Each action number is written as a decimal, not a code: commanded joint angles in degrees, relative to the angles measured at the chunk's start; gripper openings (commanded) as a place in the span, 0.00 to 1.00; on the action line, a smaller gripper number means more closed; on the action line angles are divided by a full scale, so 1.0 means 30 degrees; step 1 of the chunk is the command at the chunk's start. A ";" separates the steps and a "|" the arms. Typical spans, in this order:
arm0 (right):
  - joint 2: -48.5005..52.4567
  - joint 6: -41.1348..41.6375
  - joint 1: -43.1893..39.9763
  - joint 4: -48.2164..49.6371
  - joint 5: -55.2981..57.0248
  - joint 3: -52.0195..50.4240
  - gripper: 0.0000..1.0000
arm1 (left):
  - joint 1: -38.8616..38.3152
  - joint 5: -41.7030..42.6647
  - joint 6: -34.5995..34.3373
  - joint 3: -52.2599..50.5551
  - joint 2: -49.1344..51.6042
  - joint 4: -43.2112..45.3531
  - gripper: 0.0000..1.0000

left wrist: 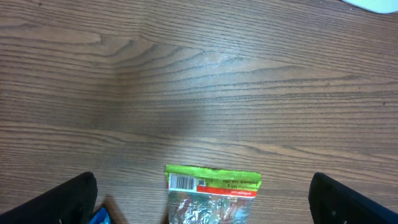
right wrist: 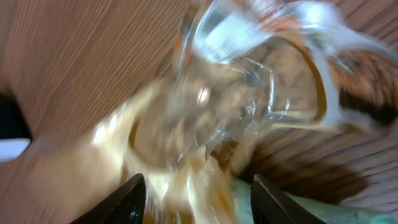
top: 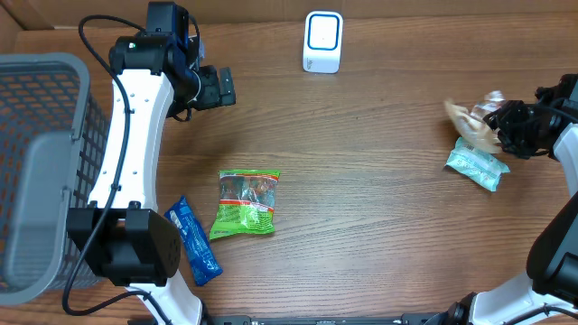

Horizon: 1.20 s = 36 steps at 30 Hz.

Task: Scan the item barcode
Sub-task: 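Carry the nut-mix bag to the table's right side and release it, then move the right gripper left over the green-and-red gummy bag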

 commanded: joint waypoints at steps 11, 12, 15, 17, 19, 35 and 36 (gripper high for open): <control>-0.1974 -0.2594 0.1013 -0.3235 -0.3621 0.1625 0.54 | -0.0036 0.0131 0.0423 0.0233 0.0051 0.0022 1.00; -0.2229 -0.2696 0.1341 -0.3504 -0.3701 0.1749 0.54 | -0.0036 0.0131 0.0430 0.0233 0.0051 0.0022 1.00; -0.2900 -0.2681 0.2739 -0.3985 -0.3796 0.1909 0.54 | -0.0036 0.0131 0.0423 0.0233 0.0051 0.0022 1.00; -0.3045 -0.2659 0.4044 -0.4109 -0.3942 0.1909 0.54 | -0.0036 0.0131 0.0430 0.0233 0.0051 0.0022 1.00; -0.3031 -0.2266 0.5501 -0.4058 -0.4335 0.1836 0.54 | -0.0036 0.0131 0.0423 0.0233 0.0051 0.0022 1.00; 0.0962 0.4102 1.7442 -0.0255 -0.3636 0.1530 0.45 | -0.0036 0.0131 0.0423 0.0233 0.0051 0.0022 1.00; 0.1253 0.4503 1.7894 -0.0117 -0.3300 0.1530 0.44 | -0.0036 0.0131 0.0423 0.0233 0.0051 0.0022 1.00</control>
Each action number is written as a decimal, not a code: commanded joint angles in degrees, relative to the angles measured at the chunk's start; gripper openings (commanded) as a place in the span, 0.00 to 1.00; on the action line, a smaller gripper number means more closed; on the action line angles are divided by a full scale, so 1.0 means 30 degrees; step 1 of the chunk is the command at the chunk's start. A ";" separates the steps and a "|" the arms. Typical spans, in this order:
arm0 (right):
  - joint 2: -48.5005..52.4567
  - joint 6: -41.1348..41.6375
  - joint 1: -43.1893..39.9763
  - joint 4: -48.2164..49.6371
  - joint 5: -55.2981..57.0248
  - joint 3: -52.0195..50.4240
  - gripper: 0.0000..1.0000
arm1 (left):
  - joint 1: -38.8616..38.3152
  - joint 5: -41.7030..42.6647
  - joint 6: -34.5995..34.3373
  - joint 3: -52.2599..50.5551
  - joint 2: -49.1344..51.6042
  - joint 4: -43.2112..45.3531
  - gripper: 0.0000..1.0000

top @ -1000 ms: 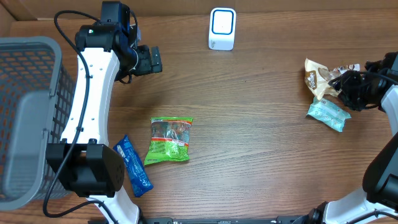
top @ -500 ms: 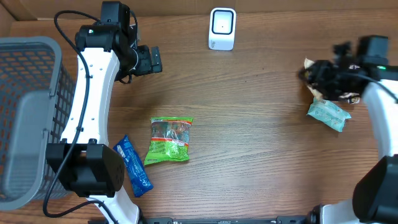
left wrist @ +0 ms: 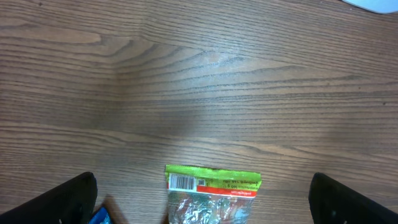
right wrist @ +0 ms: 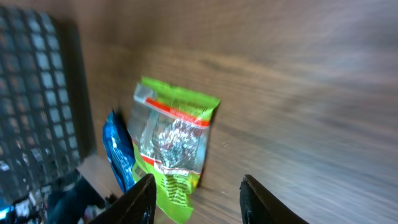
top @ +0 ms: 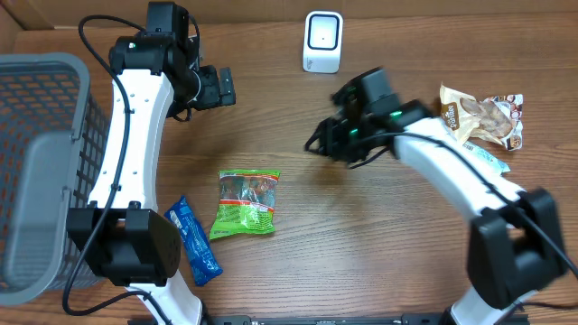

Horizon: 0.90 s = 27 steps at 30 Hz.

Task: Scan the item barcode
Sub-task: 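Move the right gripper left over the green-and-red gummy bag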

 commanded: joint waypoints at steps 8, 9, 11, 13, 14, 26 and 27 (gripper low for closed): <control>0.2790 0.3337 0.4044 0.1909 0.1574 -0.0022 0.51 | -0.0036 0.0131 0.0430 0.0233 0.0051 0.0022 1.00; 0.3053 0.3847 0.4328 0.1982 0.1800 -0.0022 0.52 | -0.0036 0.0131 0.0423 0.0233 0.0051 0.0022 1.00; 0.3526 0.4167 0.4750 0.2237 0.1785 -0.0022 0.52 | -0.0036 0.0131 0.0430 0.0233 0.0051 0.0022 1.00; 0.3978 0.4211 0.5136 0.2455 0.1800 -0.0022 0.52 | -0.0036 0.0131 0.0430 0.0233 0.0051 0.0022 1.00; 0.4197 0.4211 0.5282 0.2557 0.1792 -0.0022 0.52 | -0.0036 0.0131 0.0430 0.0233 0.0051 0.0022 1.00; 0.4758 0.4138 0.5428 0.2849 0.2448 -0.0022 0.15 | -0.0036 0.0131 0.0423 0.0233 0.0051 0.0022 1.00; 0.4758 0.4131 0.5391 0.2812 0.2463 -0.0022 0.12 | -0.0036 0.0131 0.0430 0.0233 0.0051 0.0022 1.00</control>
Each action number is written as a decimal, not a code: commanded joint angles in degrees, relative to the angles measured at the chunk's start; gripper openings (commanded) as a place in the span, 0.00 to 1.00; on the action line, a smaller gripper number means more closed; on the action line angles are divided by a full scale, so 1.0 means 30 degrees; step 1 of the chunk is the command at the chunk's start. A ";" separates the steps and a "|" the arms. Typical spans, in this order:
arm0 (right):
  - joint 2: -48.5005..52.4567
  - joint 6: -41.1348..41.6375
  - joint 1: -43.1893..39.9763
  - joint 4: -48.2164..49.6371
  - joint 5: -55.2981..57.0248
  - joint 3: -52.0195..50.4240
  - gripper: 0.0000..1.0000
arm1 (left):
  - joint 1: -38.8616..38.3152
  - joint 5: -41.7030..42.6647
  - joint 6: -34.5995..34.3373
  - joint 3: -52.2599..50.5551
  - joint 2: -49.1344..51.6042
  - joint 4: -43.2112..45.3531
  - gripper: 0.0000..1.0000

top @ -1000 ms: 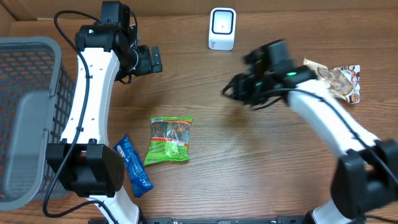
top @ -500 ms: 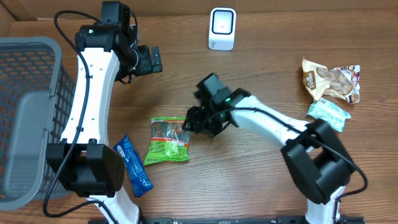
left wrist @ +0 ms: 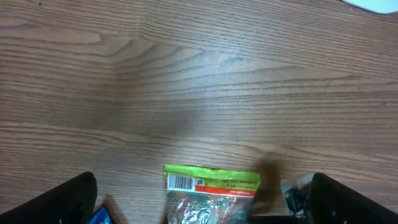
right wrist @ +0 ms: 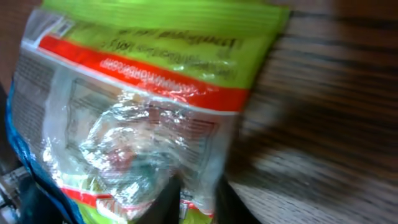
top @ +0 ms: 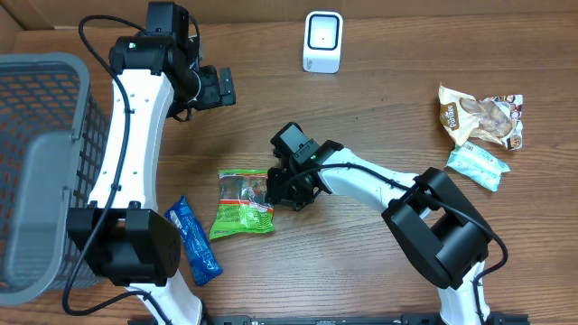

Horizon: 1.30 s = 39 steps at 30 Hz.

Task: Scan the item barcode
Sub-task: 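Move the right gripper left over the green-and-red gummy bag, then grasp the gummy bag with the right gripper and drag it right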

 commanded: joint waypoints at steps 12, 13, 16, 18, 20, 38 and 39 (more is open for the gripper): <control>0.0124 0.0036 0.0255 0.0481 0.0022 -0.0022 0.61 | -0.0036 0.0131 0.0430 0.0233 0.0051 0.0015 1.00; 0.0124 0.0036 0.0342 0.0605 0.0029 -0.0022 0.64 | -0.0036 0.0138 0.0423 0.0233 0.0051 0.0015 1.00; 0.0124 0.0022 0.0627 0.1042 0.0102 -0.0022 0.72 | -0.0036 0.0138 0.0430 0.0233 0.0051 0.0015 1.00; 0.0124 0.0029 0.0889 0.1348 0.0860 -0.0022 0.72 | -0.0036 0.0131 0.0430 0.0233 0.0051 0.0015 1.00; 0.0124 0.0044 0.1297 0.1574 0.2586 -0.0022 0.70 | -0.0036 0.0131 0.0430 0.0233 0.0051 0.0015 1.00; -0.0648 -0.2878 -0.0080 -0.1282 0.2608 0.0576 0.04 | -0.0036 0.0138 0.0430 0.0233 0.0051 0.0015 1.00; -0.0845 -0.4335 -0.0423 -0.1319 0.2113 0.0576 0.04 | -0.0036 0.0131 0.0430 0.0233 0.0051 0.0015 1.00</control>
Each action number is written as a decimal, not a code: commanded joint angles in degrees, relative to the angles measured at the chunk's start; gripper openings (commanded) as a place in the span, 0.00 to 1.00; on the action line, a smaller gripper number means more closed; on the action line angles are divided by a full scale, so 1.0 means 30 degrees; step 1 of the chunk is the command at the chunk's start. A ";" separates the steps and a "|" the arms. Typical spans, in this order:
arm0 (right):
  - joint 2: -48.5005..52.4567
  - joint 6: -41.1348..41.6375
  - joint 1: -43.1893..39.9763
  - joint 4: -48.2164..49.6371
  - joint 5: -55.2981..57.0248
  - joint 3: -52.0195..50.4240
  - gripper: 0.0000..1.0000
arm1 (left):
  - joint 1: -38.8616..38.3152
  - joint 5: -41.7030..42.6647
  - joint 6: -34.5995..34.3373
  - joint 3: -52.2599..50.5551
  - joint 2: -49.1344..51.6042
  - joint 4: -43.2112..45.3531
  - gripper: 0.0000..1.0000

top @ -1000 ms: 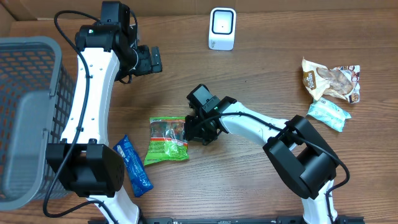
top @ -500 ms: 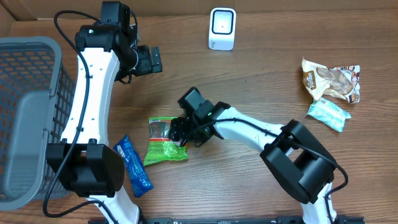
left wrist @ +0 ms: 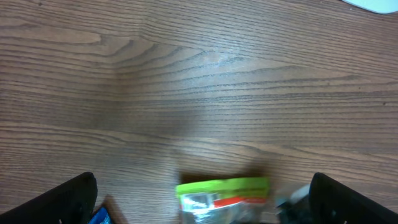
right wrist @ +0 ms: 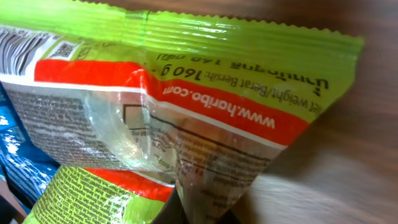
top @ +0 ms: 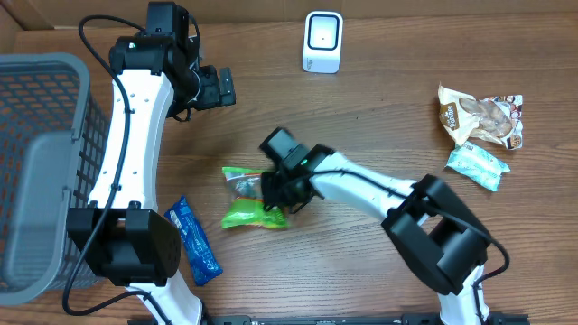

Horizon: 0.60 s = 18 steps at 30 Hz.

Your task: Scan the item barcode

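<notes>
The green and red candy bag [top: 246,200] lies mid-table, crumpled, with its right edge raised. My right gripper [top: 278,188] is shut on that edge. In the right wrist view the bag [right wrist: 186,93] fills the frame, its film pinched between the fingers of the right gripper [right wrist: 198,214]. The white barcode scanner [top: 322,41] stands at the table's far edge. My left gripper [top: 219,88] hangs open, high at the far left. In its own view the left gripper [left wrist: 202,205] sees the bag's top edge [left wrist: 224,186] far below it, nothing between its fingers.
A grey wire basket [top: 36,162] takes up the left side. A blue packet [top: 193,239] lies just left of the green bag. At the far right lie a brown snack bag [top: 479,114] and a teal packet [top: 475,167].
My right gripper was at the flat bag's right edge. Now it is shut on that edge, and the bag is crumpled, tilted and shifted slightly. The left arm has not moved.
My right gripper was first at the brown snack bag at the far right. Then that bag lay on the table and the gripper was open over mid-table. Then it was at the green bag's right edge, and now it grips that edge.
</notes>
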 commanded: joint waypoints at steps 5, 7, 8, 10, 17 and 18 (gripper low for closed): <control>-0.2113 -1.1737 -0.3402 -0.1821 -0.1501 -0.0022 0.08 | -0.0036 0.0131 0.0423 0.0233 0.0051 0.0022 1.00; -0.2776 -1.4615 -0.4371 -0.2863 -0.1064 -0.0022 0.08 | -0.0036 0.0131 0.0430 0.0233 0.0051 0.0022 1.00; -0.3031 -1.5679 -0.4779 -0.3293 -0.0823 -0.0022 0.08 | -0.0036 0.0131 0.0430 0.0233 0.0051 0.0022 1.00; -0.3359 -1.7595 -0.5501 -0.4073 0.0036 -0.0022 0.11 | -0.0036 0.0131 0.0430 0.0233 0.0051 0.0022 1.00; -0.3461 -1.7529 -0.7096 -0.5224 0.2718 0.0073 0.76 | -0.0036 0.0131 0.0430 0.0233 0.0051 0.0022 1.00; -0.3461 -1.6684 -0.7213 -0.5217 0.2725 0.0182 0.82 | -0.0036 0.0131 0.0423 0.0233 0.0051 0.0022 1.00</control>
